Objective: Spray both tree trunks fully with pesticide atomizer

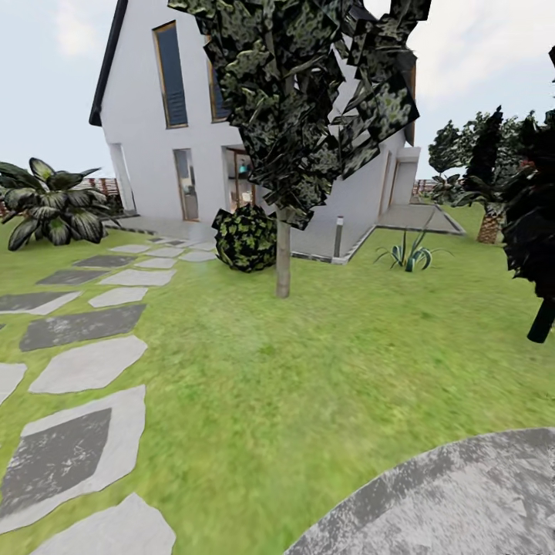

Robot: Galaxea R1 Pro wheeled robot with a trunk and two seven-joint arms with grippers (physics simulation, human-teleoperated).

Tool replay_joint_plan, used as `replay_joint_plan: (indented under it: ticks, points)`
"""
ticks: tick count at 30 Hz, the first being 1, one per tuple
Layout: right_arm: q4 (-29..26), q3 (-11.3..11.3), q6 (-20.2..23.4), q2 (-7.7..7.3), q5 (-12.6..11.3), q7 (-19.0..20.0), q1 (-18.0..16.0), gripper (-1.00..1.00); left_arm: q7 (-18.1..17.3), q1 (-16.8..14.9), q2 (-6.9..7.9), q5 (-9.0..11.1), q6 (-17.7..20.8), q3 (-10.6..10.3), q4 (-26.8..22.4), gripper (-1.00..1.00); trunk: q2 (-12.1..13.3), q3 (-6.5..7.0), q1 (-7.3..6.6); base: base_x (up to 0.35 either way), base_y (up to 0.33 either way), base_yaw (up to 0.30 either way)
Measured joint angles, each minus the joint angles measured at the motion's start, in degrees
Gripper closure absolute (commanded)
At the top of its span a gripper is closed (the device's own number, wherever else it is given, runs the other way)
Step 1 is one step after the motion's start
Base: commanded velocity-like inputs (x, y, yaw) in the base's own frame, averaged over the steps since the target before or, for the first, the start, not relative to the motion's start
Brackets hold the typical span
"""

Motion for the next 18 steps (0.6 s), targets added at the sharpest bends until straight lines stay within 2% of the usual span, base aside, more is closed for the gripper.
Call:
replay_joint_plan:
  ticks: [8, 18]
  points:
    - [0.00, 0.00, 0.00, 0.00, 0.00, 0.00, -0.01, -1.00, 0.00, 0.01, 0.00, -0.01, -0.01, -0.01, 0.01, -1.00, 0.00, 0.00, 0.00, 0.304, 0.172, -0.293]
    - [-0.01, 0.00, 0.01, 0.00, 0.00, 0.00, 0.00, -1.00, 0.00, 0.00, 0.00, -0.06, -0.01, -0.01, 0.01, -1.00, 0.00, 0.00, 0.00, 0.302, 0.097, -0.293]
